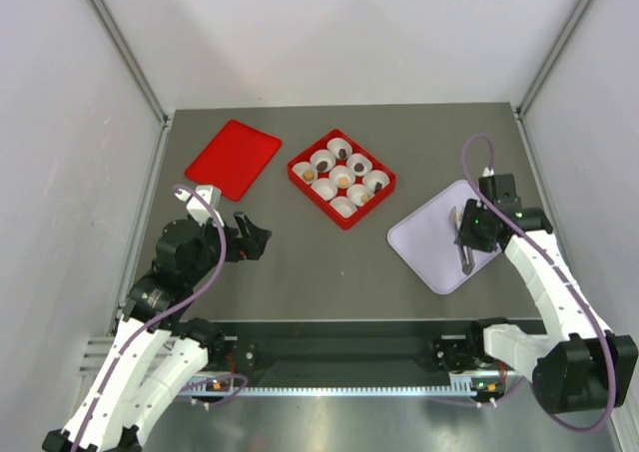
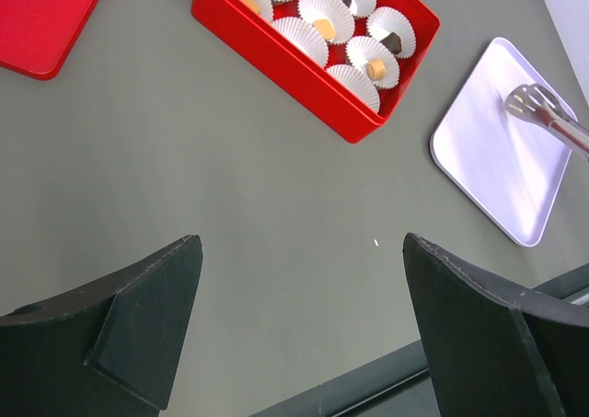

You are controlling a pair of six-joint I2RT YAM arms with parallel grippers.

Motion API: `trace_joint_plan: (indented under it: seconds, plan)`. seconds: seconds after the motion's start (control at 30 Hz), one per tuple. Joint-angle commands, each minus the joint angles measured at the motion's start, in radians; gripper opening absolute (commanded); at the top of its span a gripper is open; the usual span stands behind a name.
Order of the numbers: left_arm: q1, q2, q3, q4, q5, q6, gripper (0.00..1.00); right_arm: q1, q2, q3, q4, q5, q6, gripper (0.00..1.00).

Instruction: Pack the chocolate

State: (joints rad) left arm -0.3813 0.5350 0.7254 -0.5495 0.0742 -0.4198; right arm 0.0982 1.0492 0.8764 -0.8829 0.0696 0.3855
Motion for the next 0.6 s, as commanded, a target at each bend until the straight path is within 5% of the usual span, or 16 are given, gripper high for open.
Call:
trace_joint_plan:
  seconds: [0.0,0.27,0.57]
  plan:
    - [-0.001,-0.001,0.0,0.031,0.007,0.004,0.95,0.012,-0.032,0.07,0.013,-0.013,-0.008,0.33]
    - [-0.001,0.002,0.0,0.031,0.006,0.004,0.95,0.083,-0.022,0.177,0.015,-0.053,0.029,0.33]
    - [-0.001,0.003,0.002,0.026,-0.014,0.006,0.95,0.408,0.234,0.447,0.127,0.03,0.116,0.33]
